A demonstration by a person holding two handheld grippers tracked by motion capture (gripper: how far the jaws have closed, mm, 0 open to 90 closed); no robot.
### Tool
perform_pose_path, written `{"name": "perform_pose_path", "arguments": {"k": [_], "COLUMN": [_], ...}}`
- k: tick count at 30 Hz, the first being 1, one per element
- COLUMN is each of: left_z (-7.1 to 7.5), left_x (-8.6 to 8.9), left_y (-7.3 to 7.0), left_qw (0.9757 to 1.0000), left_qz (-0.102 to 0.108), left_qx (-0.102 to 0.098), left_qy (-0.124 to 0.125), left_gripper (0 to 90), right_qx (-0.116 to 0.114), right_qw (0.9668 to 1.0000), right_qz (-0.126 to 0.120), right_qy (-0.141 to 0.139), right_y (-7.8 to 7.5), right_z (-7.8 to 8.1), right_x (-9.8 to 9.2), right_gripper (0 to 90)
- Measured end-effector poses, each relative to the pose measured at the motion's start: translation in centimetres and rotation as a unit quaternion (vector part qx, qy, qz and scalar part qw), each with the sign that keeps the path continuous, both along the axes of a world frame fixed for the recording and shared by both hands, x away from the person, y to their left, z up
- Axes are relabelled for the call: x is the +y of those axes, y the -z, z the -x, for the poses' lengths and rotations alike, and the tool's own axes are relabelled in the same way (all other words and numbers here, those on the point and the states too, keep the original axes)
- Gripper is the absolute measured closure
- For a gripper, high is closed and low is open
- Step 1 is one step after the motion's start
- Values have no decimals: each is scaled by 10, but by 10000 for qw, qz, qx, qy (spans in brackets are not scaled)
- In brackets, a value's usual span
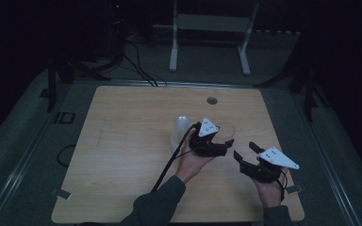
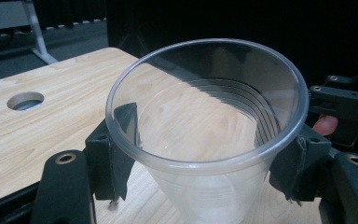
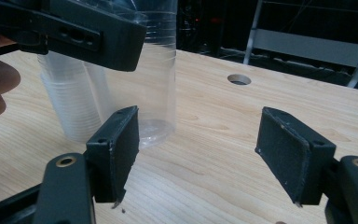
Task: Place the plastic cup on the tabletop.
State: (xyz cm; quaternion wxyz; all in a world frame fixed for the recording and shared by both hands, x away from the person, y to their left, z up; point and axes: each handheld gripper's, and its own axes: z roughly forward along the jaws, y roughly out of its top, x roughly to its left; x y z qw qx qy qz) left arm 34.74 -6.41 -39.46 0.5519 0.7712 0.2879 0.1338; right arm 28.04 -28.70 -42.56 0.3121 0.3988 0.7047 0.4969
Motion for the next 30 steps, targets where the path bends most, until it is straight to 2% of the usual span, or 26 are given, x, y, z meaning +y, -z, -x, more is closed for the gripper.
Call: {"name": "perform_pose_path", "arguments": {"k": [21, 30], "left_z": [3, 3], "left_x": [-5, -7], "left_y": [2, 3], "left_qw": [9987, 9979], "left_qz": [-401, -505], "left_qx": [-269, -327], "left_qy": [-190, -258], "left_gripper": [311, 313], "right_qx": [-22, -17], "right_qw": [10000, 9999], "right_qz": [-51, -67], "right_qy": [57, 86], "right_y": [-1, -1], "right_z": [0, -1], "right_x": [-4, -5], "right_gripper": [296, 296]}}
